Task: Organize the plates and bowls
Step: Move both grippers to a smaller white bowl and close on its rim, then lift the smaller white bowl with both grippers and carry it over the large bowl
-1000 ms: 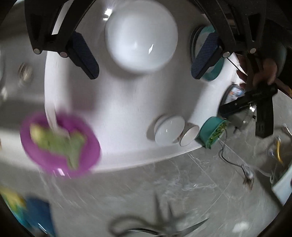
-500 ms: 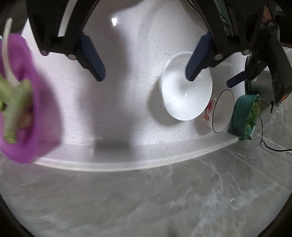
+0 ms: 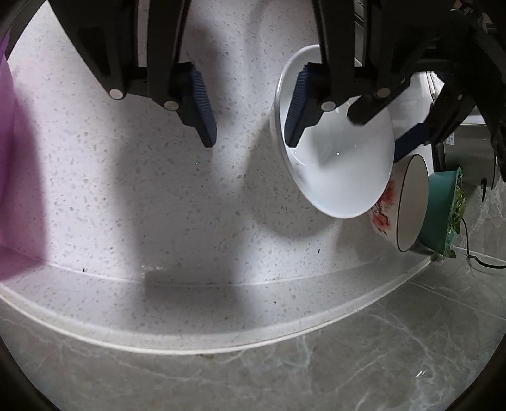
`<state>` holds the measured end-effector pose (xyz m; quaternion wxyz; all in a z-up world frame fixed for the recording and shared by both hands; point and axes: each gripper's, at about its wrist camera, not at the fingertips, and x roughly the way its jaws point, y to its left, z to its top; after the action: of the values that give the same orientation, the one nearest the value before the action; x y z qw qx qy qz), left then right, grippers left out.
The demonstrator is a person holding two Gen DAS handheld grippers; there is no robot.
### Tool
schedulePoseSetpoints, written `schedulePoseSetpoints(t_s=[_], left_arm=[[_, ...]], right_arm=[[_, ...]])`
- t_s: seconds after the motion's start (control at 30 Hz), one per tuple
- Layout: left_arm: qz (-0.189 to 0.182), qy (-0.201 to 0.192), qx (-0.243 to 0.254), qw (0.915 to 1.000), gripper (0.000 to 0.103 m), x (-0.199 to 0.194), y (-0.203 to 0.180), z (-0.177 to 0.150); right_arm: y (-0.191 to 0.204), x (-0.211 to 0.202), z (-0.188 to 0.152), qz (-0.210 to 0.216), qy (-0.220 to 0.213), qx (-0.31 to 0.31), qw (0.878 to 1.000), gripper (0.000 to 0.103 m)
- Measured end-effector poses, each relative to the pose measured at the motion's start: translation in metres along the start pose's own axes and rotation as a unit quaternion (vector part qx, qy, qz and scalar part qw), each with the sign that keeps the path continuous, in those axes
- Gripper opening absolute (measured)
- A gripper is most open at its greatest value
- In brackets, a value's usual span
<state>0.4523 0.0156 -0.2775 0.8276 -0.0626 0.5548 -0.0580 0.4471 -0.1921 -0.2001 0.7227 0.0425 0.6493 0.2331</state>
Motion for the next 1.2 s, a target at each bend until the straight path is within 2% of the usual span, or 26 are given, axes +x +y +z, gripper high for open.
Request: schedulePoseSetpoints(t_s=[0.1,0.2,0.4,0.53,0.57,0.6,0.63,0.7,0.87,1.0,1.2], left_arm=[[0.002,0.01,0.004,0.9999,0.046,0.009,0.001,-0.002],[0.005,0.019,0.01,0.9998,0.024,0.015,0.002,-0.005],[-0.001,0.022,0.005,0.9997,0.014,0.023,0.005,-0.004],[0.001,0.022,0.01,0.9997,0.013,0.022,0.004,-0.003],[-0.001,0.021,0.011,0.9997,0.013,0.022,0.003,-0.003],[-0.002,0.022,0.011,0.9997,0.012,0.019,0.004,-0.004],[0.0,0.023,0.011,0.9997,0.012,0.019,0.003,-0.005],[0.0,0.023,0.008,0.9997,0.012,0.02,0.003,-0.004],[0.0,0.022,0.011,0.9997,0.011,0.01,-0.003,-0.007],[-0.003,0.015,0.019,0.9997,0.011,0.002,-0.013,-0.003],[-0.013,0.001,0.045,0.9989,0.011,-0.032,-0.035,-0.01]], right_arm=[[0.0,0.003,0.001,0.0,-0.001,-0.003,1.0,0.048],[0.003,0.006,0.002,0.002,-0.008,-0.012,1.0,0.036],[0.012,0.01,0.001,-0.006,-0.002,-0.028,1.0,0.033],[0.024,0.019,0.003,-0.017,0.006,-0.032,0.999,0.034],[0.028,0.019,0.002,-0.018,0.001,-0.039,0.999,0.032],[0.034,0.021,0.002,-0.015,0.0,-0.047,0.999,0.018],[0.039,0.022,0.001,-0.013,0.0,-0.053,0.998,0.011],[0.047,0.023,0.001,-0.032,-0.004,-0.06,0.998,0.012],[0.047,0.025,0.0,-0.015,-0.005,-0.046,0.999,0.011],[0.047,0.013,-0.004,-0.016,-0.015,-0.041,0.999,0.011],[0.05,-0.014,-0.017,-0.017,-0.031,-0.038,0.999,0.011]])
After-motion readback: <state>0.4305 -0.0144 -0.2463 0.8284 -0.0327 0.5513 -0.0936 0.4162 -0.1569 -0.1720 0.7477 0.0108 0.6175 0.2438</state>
